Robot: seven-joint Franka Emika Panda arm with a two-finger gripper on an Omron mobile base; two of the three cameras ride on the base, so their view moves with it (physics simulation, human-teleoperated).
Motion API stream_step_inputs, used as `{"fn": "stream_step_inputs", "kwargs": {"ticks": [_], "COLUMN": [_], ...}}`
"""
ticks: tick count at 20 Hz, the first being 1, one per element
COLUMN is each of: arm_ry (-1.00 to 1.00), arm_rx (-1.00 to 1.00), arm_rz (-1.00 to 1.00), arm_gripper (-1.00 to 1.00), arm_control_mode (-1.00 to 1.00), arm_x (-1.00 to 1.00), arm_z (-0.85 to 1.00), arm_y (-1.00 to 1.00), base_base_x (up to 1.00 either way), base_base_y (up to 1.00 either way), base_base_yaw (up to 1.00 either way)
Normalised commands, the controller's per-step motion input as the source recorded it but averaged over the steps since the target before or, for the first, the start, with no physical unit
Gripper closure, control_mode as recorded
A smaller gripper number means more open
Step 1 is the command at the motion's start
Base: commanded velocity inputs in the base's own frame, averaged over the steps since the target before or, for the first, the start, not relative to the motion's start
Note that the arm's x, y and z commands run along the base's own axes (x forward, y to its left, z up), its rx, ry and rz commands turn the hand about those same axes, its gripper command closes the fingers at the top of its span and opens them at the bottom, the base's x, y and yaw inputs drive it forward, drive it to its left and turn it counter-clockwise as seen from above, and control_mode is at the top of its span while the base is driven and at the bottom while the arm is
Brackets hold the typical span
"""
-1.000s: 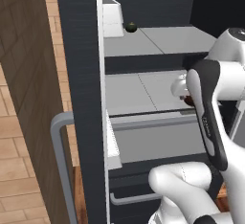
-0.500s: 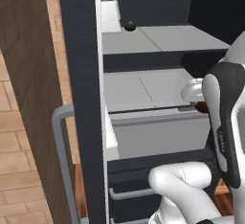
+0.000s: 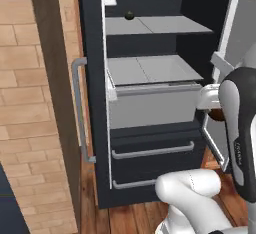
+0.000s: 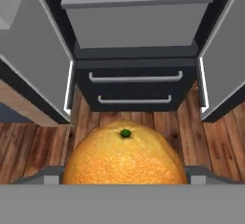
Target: Pick up the orange and tangerine from the fridge and place one fruit on each plate on the dining counter.
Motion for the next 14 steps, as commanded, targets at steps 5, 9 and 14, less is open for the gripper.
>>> {"fn": "stream_step_inputs", "kwargs": {"ticks": [5,9,14], "arm_ry": [0.00,0.00,0.00], "arm_rx": [0.00,0.00,0.00], "arm_rz": [0.00,0.00,0.00], "arm_gripper": [1.00,1.00,1.00], "arm_control_mode": [1.00,1.00,1.00], "arm_x": [0.00,0.00,0.00], "arm_z": [0.00,0.00,0.00], "arm_y": [0.00,0.00,0.00], "base_base_x": [-0.88,-0.10,0.00], "base_base_y": [0.97,0.36,0.00], "base_base_yaw": [0.25,0.94,1.00]}}
